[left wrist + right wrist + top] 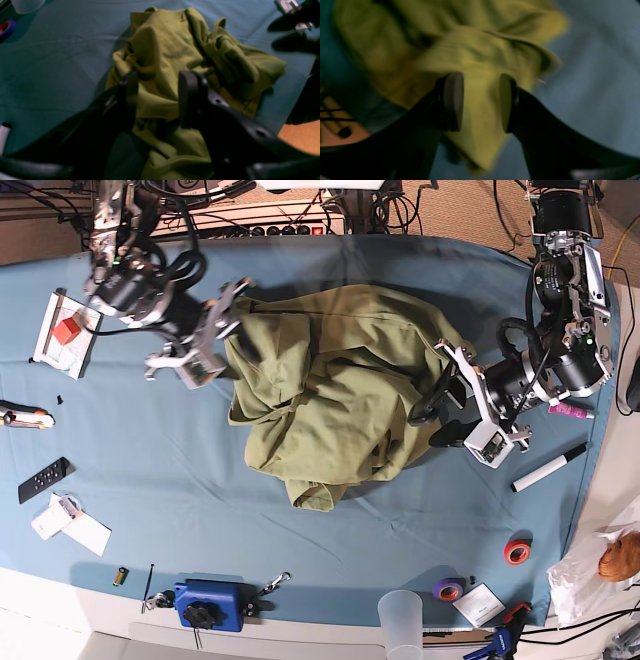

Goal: Layout the t-shirt on the table in an organized manner, then fold the t-shirt properly
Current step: 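Lower the right gripper and grasp the shirt edge opposite the left gripper, then pull the shirt apart with the right gripper, left gripper releasing and repositioning, then grasp the shirt with both grippers and lift it, stretching it out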

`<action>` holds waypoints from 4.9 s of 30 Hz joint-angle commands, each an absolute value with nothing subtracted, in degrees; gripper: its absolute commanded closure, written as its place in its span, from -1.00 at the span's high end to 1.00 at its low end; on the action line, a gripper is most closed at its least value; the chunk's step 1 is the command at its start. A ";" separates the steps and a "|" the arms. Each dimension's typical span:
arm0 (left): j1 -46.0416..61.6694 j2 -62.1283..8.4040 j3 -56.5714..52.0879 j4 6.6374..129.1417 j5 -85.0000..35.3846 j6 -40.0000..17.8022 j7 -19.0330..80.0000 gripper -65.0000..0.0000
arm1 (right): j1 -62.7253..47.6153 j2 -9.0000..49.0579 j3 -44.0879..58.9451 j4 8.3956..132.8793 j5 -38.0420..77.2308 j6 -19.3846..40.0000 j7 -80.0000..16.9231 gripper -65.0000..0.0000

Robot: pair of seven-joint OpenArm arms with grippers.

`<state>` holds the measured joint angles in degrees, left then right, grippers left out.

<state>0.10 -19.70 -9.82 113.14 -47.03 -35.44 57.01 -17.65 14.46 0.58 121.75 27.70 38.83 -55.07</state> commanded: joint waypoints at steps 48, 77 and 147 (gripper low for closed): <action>9.19 -19.99 -10.04 114.02 -48.23 -35.35 55.75 -0.17 | -17.32 13.04 9.34 122.61 -9.34 11.49 -52.90 -1.00; 16.32 -18.76 -12.19 114.02 -36.18 -28.47 56.05 -0.09 | -17.45 15.07 28.67 122.56 -4.10 13.78 -59.07 -1.00; -5.61 -18.22 -8.19 108.75 -36.51 -35.03 45.36 -1.00 | -8.10 19.35 38.52 121.67 25.47 23.77 -51.88 -1.00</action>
<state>-4.54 -17.78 -7.75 107.68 -35.79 -35.11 46.70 -8.78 18.20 38.33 121.10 25.17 23.86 -53.71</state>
